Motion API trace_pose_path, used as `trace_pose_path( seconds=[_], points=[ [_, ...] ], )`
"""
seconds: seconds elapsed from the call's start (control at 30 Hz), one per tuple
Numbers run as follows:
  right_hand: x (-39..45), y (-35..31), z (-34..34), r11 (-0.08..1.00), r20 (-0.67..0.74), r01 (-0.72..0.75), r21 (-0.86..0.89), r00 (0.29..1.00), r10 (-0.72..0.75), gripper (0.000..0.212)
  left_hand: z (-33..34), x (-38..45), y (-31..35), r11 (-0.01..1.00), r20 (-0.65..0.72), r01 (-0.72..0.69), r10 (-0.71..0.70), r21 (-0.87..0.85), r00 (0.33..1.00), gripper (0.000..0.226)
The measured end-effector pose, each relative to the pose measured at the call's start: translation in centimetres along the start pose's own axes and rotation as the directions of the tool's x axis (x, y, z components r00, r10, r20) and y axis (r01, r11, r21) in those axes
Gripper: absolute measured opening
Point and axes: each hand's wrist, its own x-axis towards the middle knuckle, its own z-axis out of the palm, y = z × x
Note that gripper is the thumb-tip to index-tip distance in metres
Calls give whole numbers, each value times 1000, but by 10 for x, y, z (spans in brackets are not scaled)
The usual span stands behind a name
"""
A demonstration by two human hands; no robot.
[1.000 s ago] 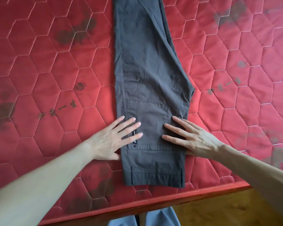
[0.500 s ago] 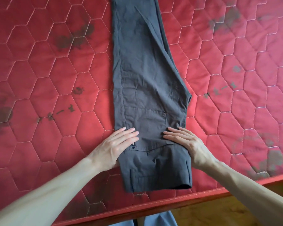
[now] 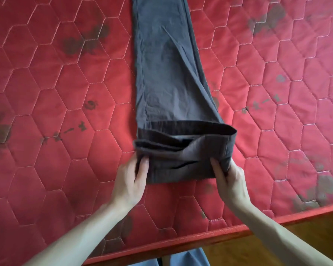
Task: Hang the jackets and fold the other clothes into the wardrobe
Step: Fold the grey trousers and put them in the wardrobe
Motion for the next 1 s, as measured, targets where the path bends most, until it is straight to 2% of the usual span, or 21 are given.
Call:
trace_pose_path(
  seconds=[0.07,0.13,0.2,0.3,0.43,0.6,0.8,0.93,0.97,1.0],
  points=[
    [8,2,9,996,-37,-79,37,996,81,8,12,10,4,998,-53,66,-66,5,996,27],
    [18,6,17,990,-61,-139,29,988,140,21,21,15,1,992,-70,126,-124,12,990,35],
    [29,9,22,983,-54,-177,-42,983,175,33,27,17,-3,983,-79,185,-185,-6,980,33],
    [45,12,28,961,-27,-242,-135,970,241,31,33,17,-6,963,-92,269,-266,20,960,40],
    [54,17,32,936,-23,-255,-244,966,257,27,34,21,-10,959,-109,249,-235,138,966,32],
    [53,17,31,846,-124,-194,-496,980,153,29,41,29,-14,938,-135,265,-240,222,961,29],
    [50,24,33,833,-253,-235,-502,960,119,27,51,30,-5,894,-229,328,-265,305,936,26],
    [56,29,30,835,-253,-170,-523,967,38,15,52,30,-5,886,-299,281,-173,368,938,18],
    [56,29,29,846,-236,-110,-521,972,-19,23,51,29,-6,889,-316,243,-120,388,941,17],
    [57,30,28,848,-183,-14,-529,978,-98,32,51,28,-6,889,-307,158,-21,429,951,25]
  ],
)
